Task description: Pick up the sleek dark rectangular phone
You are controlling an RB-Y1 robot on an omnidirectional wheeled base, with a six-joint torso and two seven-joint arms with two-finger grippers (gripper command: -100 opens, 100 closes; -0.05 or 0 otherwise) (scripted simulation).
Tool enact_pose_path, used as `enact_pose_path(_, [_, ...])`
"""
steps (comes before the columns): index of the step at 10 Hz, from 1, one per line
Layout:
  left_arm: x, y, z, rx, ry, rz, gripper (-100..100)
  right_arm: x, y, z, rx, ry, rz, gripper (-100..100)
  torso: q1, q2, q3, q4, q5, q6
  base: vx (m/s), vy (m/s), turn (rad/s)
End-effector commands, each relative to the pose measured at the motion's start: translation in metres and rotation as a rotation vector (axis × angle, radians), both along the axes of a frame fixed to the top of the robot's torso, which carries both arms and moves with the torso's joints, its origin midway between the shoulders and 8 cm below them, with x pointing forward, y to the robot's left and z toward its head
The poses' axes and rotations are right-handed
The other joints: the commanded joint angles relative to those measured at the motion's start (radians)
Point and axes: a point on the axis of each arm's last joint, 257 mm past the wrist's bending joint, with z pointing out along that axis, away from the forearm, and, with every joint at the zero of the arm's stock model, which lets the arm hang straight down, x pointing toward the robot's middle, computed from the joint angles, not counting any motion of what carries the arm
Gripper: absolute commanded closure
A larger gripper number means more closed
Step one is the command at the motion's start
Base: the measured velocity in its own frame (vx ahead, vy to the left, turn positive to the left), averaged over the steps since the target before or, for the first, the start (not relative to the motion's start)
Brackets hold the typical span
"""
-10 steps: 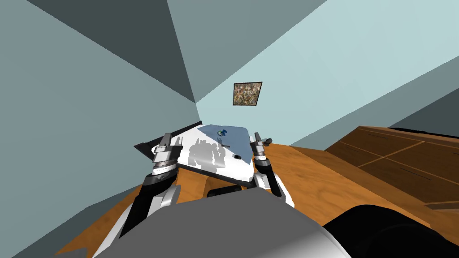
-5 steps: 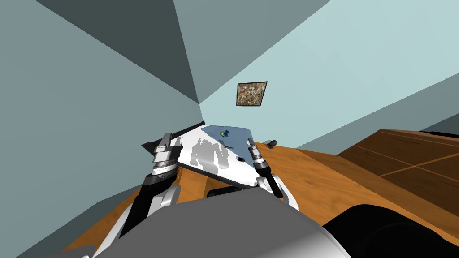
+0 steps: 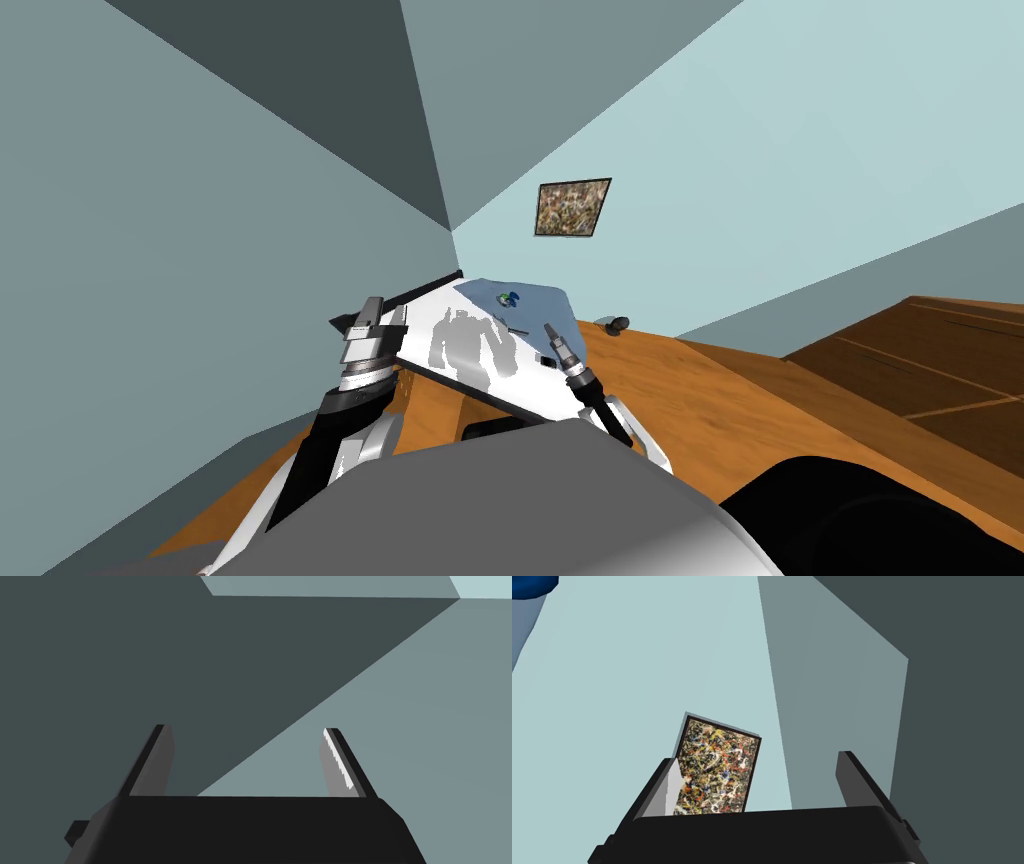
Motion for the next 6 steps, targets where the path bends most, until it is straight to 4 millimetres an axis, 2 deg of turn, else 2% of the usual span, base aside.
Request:
enact_pose_path(1, [0.0,0.0,0.0,0.0,0.0,0.0,0,-0.003,-0.002,-0.013,-0.041,0.032,0.006,-100,0.0,0.0,0.0,0.0,0.0,0.0,0.069,0.065,0.044])
enact_pose_path(2, [0.0,0.0,0.0,0.0,0.0,0.0,0,-0.008,-0.004,-0.042,-0.113,0.09,0.017,-100,-0.001,0.0,0.0,0.0,0.0,0.0,0.1,0.086,0.09])
enact_pose_path(3, [0.0,0.0,0.0,0.0,0.0,0.0,0,-0.008,-0.004,-0.042,-0.113,0.09,0.017,-100,0.001,-0.001,-0.001,0.0,0.0,0.0,0.075,0.062,0.047])
enact_pose_path(4, [0.0,0.0,0.0,0.0,0.0,0.0,0,-0.015,-0.008,-0.071,-0.186,0.149,0.03,-100,-0.001,0.0,0.0,0.0,0.0,0.0,0.062,0.065,0.093])
enact_pose_path(5, [0.0,0.0,0.0,0.0,0.0,0.0,0,-0.015,-0.008,-0.071,-0.186,0.149,0.03,-100,-0.001,0.0,0.0,0.0,0.0,0.0,0.066,0.05,0.054])
enact_pose_path(6, [0.0,0.0,0.0,0.0,0.0,0.0,0,-0.024,-0.013,-0.1,-0.259,0.207,0.043,-100,-0.002,0.0,0.0,0.0,0.0,0.0,0.101,0.065,0.111])
